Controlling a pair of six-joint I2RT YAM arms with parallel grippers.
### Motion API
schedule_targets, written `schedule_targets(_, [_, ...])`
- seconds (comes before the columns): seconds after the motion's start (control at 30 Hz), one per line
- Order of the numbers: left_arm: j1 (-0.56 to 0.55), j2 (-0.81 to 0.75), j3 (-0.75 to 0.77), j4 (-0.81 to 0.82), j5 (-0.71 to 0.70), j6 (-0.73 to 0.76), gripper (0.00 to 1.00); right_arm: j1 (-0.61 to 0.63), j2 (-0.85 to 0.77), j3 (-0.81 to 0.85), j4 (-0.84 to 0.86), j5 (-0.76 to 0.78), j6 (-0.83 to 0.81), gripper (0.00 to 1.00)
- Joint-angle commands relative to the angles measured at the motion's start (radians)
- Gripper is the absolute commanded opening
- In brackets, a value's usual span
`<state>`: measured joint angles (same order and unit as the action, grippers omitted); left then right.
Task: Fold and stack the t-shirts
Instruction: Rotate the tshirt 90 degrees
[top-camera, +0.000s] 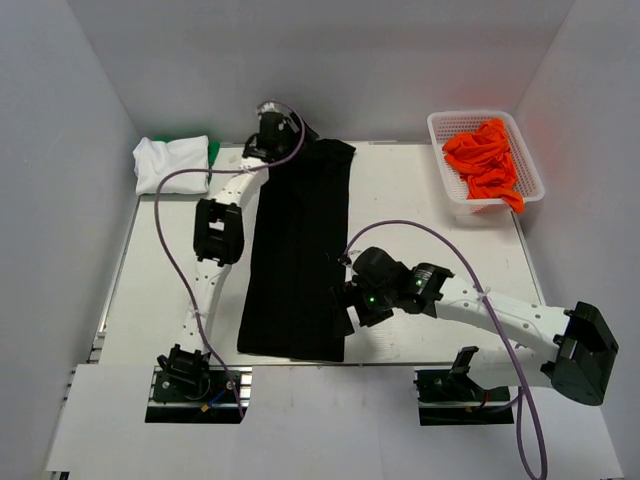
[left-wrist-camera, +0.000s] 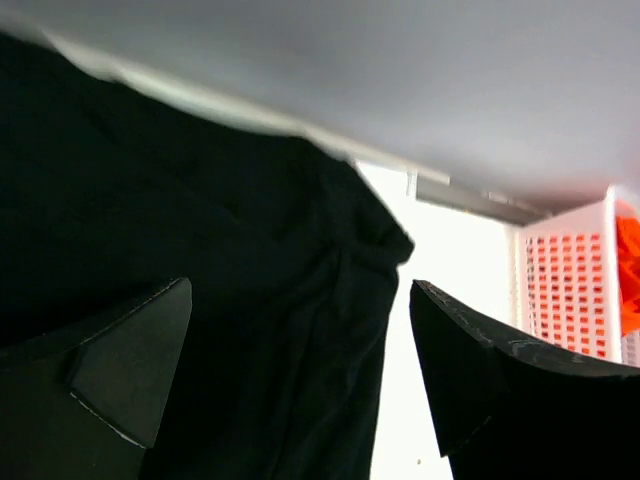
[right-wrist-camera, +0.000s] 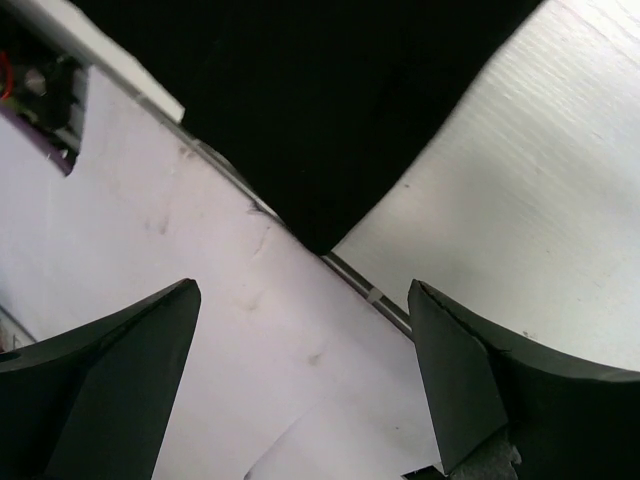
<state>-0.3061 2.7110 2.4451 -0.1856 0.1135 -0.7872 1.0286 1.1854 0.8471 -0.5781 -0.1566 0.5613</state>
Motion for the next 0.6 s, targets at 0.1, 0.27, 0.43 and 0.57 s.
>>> schedule_targets(0.1, [0.064, -0.446, -0.035, -0.154, -0.025, 0.172, 1.00, -0.002, 0.055, 0.024, -0.052, 0.130, 0.139, 0.90])
schedule_targets(0.27, [0.041, -0.898, -0.591, -0.490, -0.136, 0.145, 1.00, 0.002, 0.056, -0.023, -0.010, 0.077, 0.283, 0.90])
schedule_targets(0.43, [0.032, -1.440, -1.338, -0.431, -0.005, 0.062, 1.00, 0.002, 0.040, -0.103, 0.110, -0.070, 0.354, 0.90])
schedule_targets(0.57, [0.032, -1.788, -1.706, -0.653, 0.017, -0.004, 1.00, 0.010, 0.069, -0.177, 0.185, -0.135, 0.402, 0.90])
